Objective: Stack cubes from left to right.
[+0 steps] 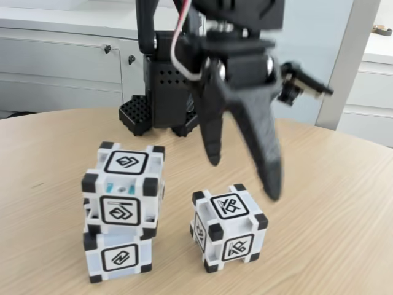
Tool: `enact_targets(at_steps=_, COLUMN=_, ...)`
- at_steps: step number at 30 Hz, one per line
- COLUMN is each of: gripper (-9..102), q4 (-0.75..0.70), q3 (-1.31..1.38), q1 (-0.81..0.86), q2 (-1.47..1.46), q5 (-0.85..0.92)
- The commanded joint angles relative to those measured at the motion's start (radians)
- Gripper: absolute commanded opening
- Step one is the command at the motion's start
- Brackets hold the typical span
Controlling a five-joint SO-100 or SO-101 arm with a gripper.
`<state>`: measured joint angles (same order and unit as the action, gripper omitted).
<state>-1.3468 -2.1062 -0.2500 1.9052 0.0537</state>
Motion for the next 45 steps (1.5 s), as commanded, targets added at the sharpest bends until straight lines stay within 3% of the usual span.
enact_targets(at_steps=1, gripper=42, q4=0.005, q3=0.008, q1=0.003, q2=-0.031, q5=-0.002)
enact_targets(at_steps=13, gripper=38, q4=0.014, q3=0.025, q1=0.003, q2=-0.244, q5=-0.043)
enact_targets(at_steps=24, gripper=0, q4=0.015, q3=0.025, q1=0.003, q2=-0.264, q5=-0.095)
enact_targets(at_steps=36, gripper=0, q4=0.002, q3=0.135, q1=0.003, q2=0.199, q5=-0.038)
enact_targets(at_steps=45, gripper=0, q4=-0.005, q3=0.232, q1=0.046, q2=0.287, q5=0.057)
